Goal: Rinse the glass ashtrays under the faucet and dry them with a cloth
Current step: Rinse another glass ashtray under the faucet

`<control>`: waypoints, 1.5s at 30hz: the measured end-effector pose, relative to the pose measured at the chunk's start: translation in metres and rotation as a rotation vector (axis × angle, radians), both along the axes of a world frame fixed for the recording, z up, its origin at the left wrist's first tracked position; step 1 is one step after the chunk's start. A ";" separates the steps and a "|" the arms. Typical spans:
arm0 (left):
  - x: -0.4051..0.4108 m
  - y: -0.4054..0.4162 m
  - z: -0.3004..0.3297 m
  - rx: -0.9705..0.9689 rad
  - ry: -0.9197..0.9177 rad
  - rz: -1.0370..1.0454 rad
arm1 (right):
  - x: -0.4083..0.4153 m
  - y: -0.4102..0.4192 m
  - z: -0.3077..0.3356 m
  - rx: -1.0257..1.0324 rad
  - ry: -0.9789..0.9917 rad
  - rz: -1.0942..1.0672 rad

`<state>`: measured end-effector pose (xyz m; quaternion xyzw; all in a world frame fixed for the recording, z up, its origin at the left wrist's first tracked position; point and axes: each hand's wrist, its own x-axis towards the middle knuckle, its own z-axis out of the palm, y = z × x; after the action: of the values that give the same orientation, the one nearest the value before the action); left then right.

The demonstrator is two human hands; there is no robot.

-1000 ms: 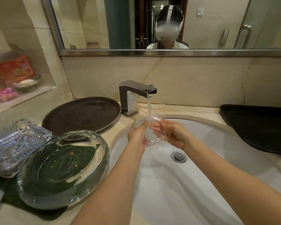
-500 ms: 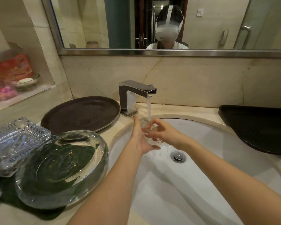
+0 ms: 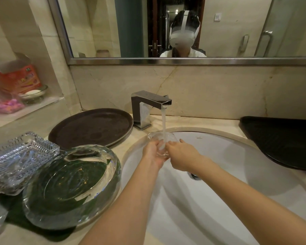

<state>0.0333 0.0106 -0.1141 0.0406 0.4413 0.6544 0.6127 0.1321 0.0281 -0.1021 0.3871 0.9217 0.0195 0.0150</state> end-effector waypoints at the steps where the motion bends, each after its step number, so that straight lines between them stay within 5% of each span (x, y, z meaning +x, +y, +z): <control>1: -0.001 -0.001 0.001 -0.002 0.018 0.013 | -0.003 -0.004 0.003 0.012 -0.004 0.007; 6: -0.002 -0.001 -0.002 -0.107 0.146 -0.007 | -0.007 -0.006 0.000 -0.197 0.265 0.153; 22: 0.004 0.003 0.001 -0.020 0.406 0.163 | -0.019 -0.028 0.005 0.246 -0.126 -0.055; 26: -0.001 0.005 0.001 0.038 0.386 0.168 | -0.014 -0.035 -0.002 0.153 0.053 -0.089; 31: -0.003 0.005 0.001 0.006 0.379 0.173 | -0.009 -0.016 -0.020 -0.093 0.498 -0.096; 36: 0.000 0.002 0.005 0.018 0.289 0.148 | 0.016 0.008 -0.027 0.094 0.534 -0.025; 40: 0.002 0.000 0.009 0.029 0.293 0.140 | 0.022 0.020 -0.031 -0.022 0.755 -0.175; 45: 0.006 0.000 0.002 -0.017 0.496 0.124 | 0.008 0.023 -0.025 -0.567 1.153 -0.363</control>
<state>0.0397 0.0104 -0.1126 0.1675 0.5853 0.6569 0.4449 0.1398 0.0512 -0.1270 0.4656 0.6719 -0.4364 -0.3760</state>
